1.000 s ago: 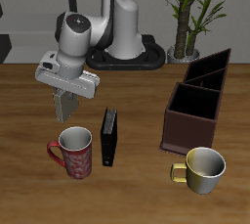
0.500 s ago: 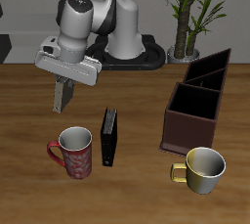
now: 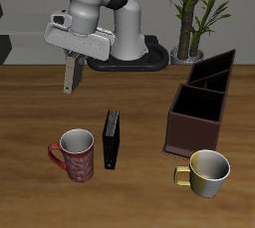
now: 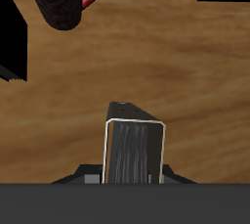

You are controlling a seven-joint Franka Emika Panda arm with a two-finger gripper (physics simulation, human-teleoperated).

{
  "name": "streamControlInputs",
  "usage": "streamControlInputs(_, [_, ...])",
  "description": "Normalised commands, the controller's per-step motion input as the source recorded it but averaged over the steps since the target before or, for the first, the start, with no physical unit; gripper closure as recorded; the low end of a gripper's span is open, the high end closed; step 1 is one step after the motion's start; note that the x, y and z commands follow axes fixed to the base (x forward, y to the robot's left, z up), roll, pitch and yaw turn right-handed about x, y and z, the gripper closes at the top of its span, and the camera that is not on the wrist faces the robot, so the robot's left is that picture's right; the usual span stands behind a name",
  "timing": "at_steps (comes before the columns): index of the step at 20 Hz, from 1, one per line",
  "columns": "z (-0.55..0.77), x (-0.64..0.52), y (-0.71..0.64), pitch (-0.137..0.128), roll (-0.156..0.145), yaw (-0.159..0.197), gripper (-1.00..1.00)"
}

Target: Place the yellow book into the left desk caddy's right compartment

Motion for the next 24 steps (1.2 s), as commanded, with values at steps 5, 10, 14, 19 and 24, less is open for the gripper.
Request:
streamControlInputs(5, [0.44,-0.01,0.28,-0.042,0.026,0.027,1.0])
streamControlInputs(10, [0.36,0.01,0.22,-0.011,-0.046,-0.007,1.0])
streamControlInputs(14, [0.31,0.12,0.37,-0.01,0.012,0.027,1.0])
streamControlInputs(19, [0.28,0.21,0.48,-0.012,-0.009,0.009,1.0])
streamControlInputs(24, [0.11,0.23,0.53,0.015,0.015,0.01,1.0])
